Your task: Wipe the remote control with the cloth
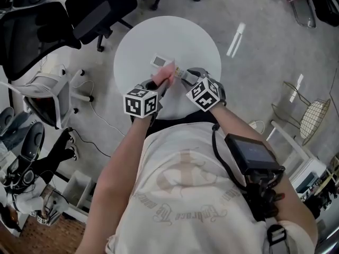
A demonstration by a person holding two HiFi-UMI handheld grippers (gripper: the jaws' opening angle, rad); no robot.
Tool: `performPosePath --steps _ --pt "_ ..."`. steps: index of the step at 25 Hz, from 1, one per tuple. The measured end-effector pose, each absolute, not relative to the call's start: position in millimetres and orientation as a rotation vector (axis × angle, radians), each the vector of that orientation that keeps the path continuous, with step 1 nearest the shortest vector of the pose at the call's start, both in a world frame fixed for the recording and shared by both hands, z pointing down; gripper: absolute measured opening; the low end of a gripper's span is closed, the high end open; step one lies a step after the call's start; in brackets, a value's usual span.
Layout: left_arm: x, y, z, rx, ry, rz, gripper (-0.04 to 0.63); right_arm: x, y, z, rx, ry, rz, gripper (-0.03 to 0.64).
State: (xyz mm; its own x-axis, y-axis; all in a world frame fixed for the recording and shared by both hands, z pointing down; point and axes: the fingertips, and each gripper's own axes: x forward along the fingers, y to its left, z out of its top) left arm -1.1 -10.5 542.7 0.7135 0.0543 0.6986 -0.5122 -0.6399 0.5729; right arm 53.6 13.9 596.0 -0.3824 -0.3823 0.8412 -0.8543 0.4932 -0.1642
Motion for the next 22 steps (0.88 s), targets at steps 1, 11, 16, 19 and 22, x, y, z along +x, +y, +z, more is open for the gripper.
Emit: performPosePath --steps 1,11,16,19,22 --pt "1.7 -10.2 543.0 2.108 -0.344 0.897 0.037 53.4 15.6 598.2 1.015 -1.962 0.778 0.186" --pt "20.5 -19.0 556.6 2.095 -0.243 1.007 0.037 33.2 2.1 623.7 0.924 -1.927 0.721 0.268" --pt "34.6 -10.8 570.2 2.069 -0.171 1.114 0.037 35.5 -0.5 621.1 0.925 -1.938 0.672 0.233" --pt "40.3 -4.7 578.9 2.046 -0.144 1.15 0.037 33.5 2.4 619.2 0.929 -1.952 0.661 0.232" --pt "45.1 -0.5 585.4 2.029 -0.108 1.183 0.036 31.0 2.1 616.8 0.93 -1.957 0.656 0.23"
